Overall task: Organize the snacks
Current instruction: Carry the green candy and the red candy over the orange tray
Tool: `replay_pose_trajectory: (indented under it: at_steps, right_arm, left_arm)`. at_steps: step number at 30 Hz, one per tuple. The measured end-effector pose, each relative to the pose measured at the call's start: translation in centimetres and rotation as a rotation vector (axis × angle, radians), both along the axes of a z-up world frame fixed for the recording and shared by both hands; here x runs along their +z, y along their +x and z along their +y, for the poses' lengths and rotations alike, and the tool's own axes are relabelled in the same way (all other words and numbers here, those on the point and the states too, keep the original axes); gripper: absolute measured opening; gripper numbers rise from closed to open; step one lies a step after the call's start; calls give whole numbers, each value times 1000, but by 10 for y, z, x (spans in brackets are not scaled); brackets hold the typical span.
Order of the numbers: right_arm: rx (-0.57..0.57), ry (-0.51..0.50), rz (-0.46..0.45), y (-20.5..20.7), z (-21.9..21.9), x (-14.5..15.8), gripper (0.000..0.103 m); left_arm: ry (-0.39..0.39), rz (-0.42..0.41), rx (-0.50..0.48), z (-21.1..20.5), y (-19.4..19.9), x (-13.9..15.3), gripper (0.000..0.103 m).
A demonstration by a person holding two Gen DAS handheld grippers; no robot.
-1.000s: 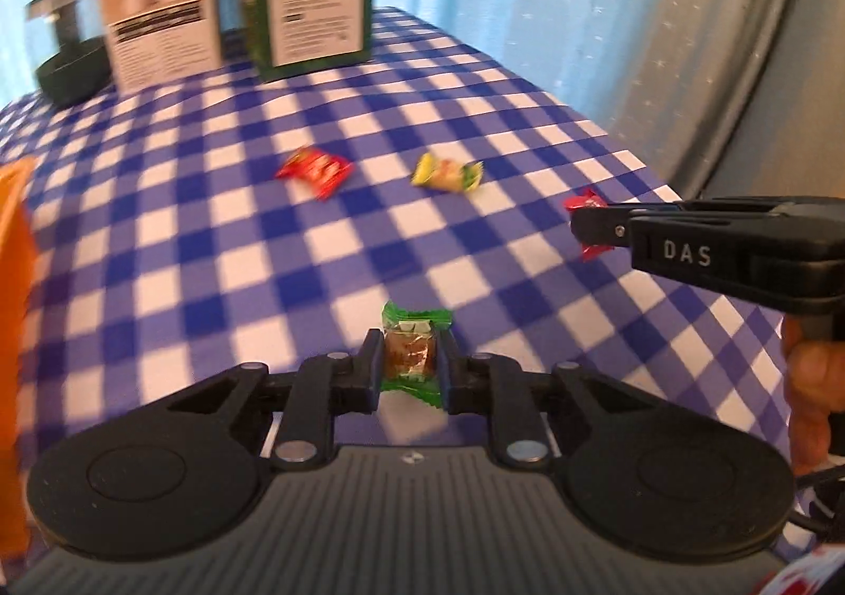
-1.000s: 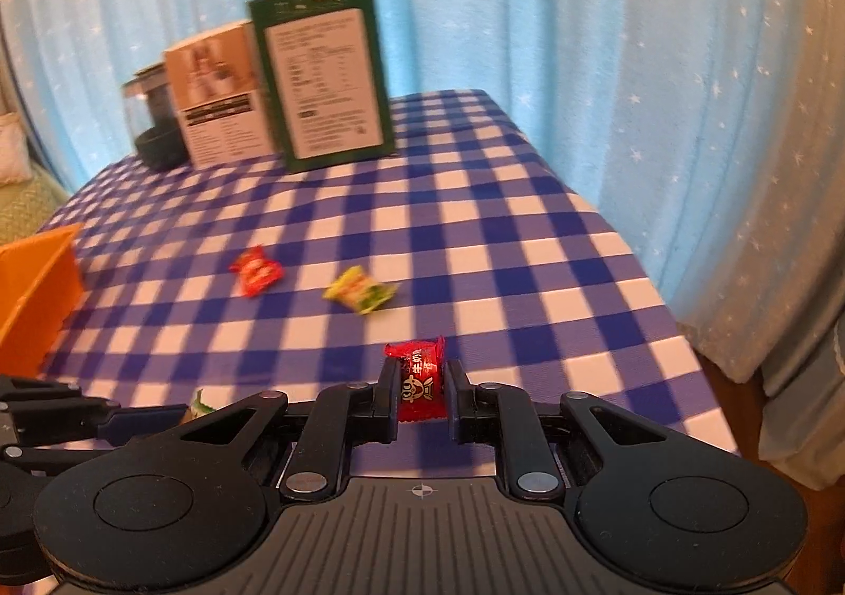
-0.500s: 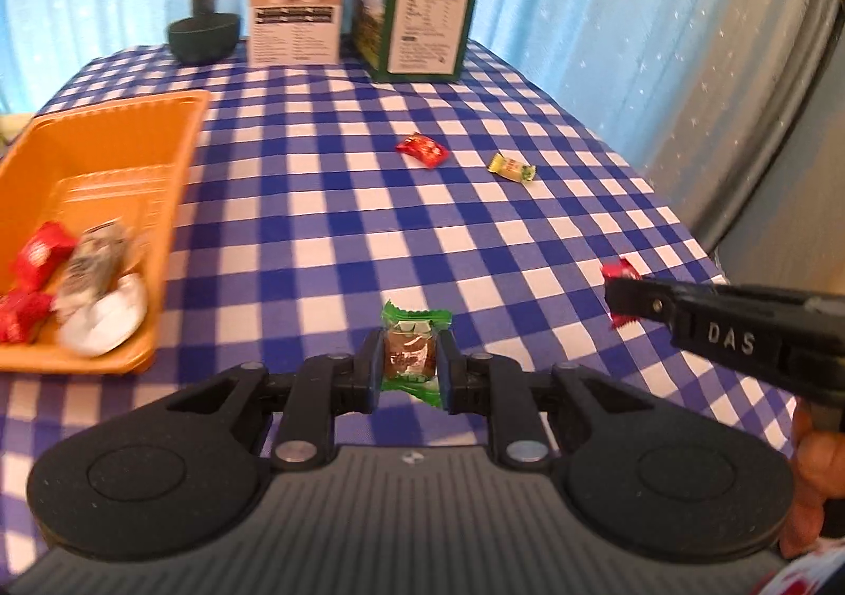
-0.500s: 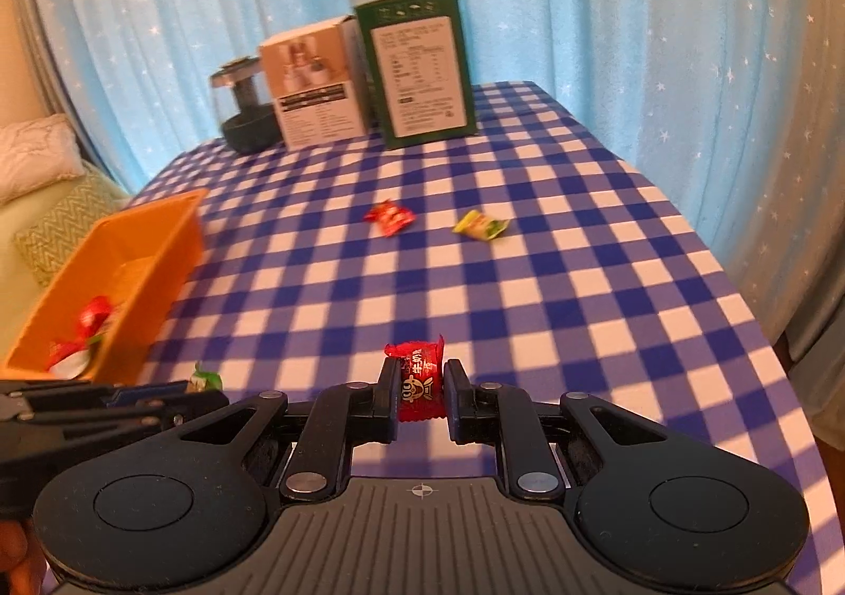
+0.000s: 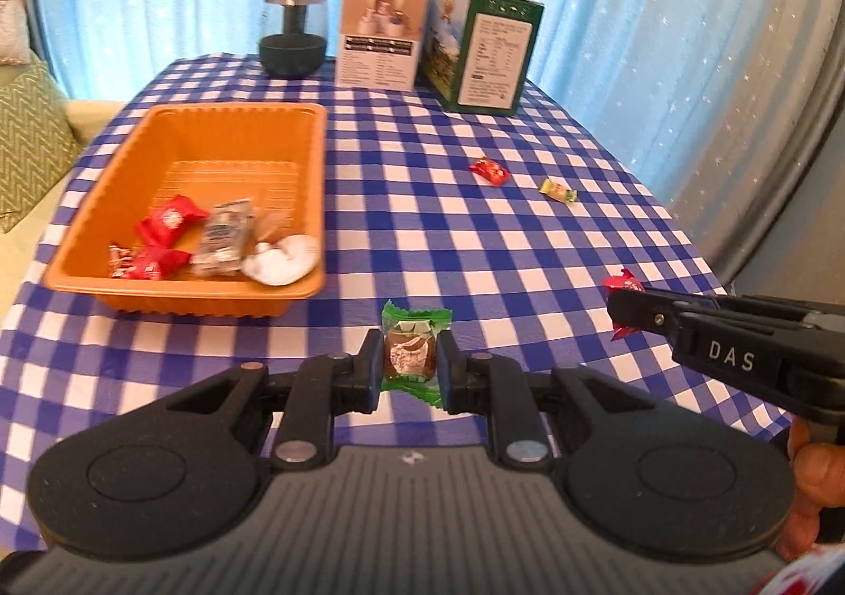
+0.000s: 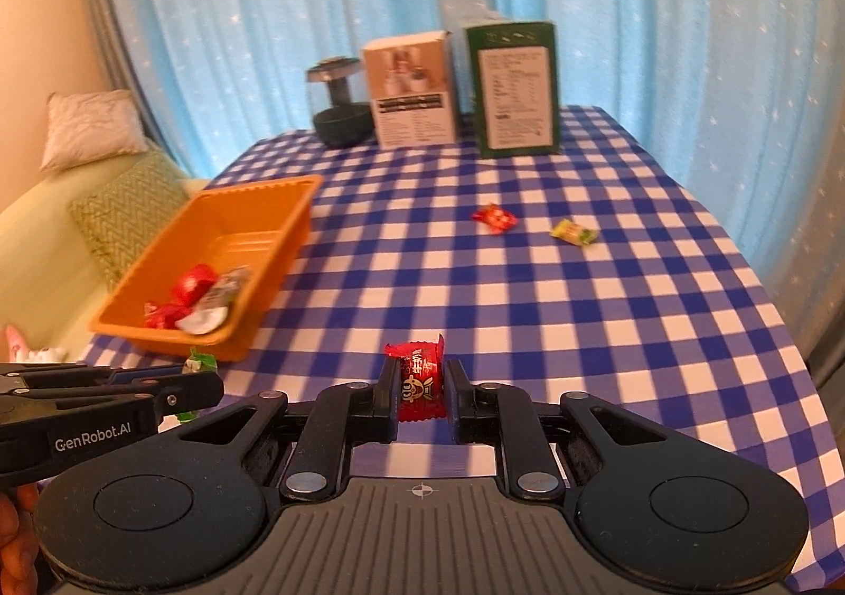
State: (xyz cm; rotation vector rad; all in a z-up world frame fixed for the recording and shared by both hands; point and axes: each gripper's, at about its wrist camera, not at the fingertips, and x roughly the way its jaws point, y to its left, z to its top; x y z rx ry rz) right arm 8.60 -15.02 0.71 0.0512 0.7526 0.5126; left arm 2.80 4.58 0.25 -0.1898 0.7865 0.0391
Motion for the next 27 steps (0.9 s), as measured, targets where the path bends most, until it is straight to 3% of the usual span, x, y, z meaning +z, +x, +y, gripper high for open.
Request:
replay_pose_trajectory:
  at_steps: [8,27]
  right_arm:
    - [60,-2,-22,-14,27,12,17]
    - [163,0,-46,-25,75,24,17]
  left_arm:
    - [40,-20,53,19,-21,13,18]
    - [50,-46,127,54,-45,30,18]
